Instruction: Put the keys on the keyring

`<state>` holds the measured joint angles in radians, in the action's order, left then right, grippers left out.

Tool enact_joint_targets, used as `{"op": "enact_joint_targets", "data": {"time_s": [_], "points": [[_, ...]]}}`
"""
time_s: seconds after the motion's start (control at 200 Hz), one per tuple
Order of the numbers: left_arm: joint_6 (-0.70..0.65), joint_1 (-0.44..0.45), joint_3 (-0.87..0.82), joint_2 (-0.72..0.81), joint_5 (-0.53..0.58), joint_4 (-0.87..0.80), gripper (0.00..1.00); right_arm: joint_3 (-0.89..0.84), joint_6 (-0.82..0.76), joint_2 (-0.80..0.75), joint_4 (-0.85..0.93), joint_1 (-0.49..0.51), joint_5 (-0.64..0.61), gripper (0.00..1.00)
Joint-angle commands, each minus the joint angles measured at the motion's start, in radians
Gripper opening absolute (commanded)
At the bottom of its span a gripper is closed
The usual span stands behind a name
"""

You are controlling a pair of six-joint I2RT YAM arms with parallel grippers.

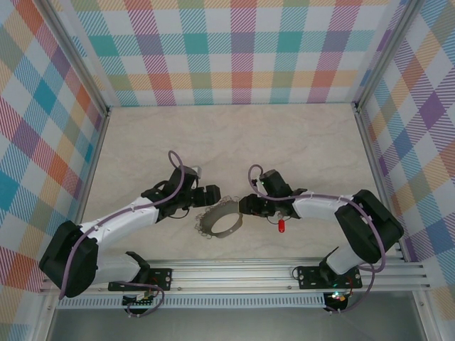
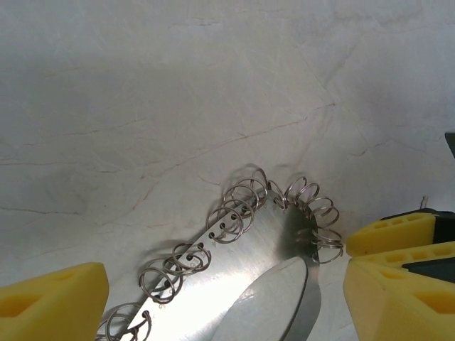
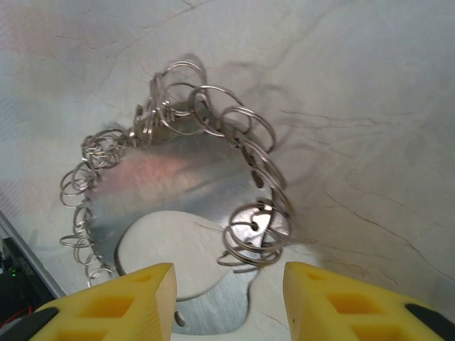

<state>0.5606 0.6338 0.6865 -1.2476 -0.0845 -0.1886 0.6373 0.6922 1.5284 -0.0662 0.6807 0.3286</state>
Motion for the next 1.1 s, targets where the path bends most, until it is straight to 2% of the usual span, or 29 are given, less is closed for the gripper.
{"op": "enact_joint_targets", "data": {"time_s": [0.0, 0.58, 1.095], "points": [[-0.009, 0.014, 0.006, 0.026, 0.015, -0.006, 0.86, 0.034, -0.017, 0.021, -0.023, 0.006, 0.029, 0.44], [-0.001, 0.014, -0.014, 0.039, 0.021, 0.004, 0.86, 0.07, -0.025, 0.085, -0.044, 0.007, 0.041, 0.44], [-0.001, 0.013, -0.014, 0.034, 0.029, 0.011, 0.87, 0.075, -0.028, 0.121, -0.07, 0.008, 0.115, 0.43]]}}
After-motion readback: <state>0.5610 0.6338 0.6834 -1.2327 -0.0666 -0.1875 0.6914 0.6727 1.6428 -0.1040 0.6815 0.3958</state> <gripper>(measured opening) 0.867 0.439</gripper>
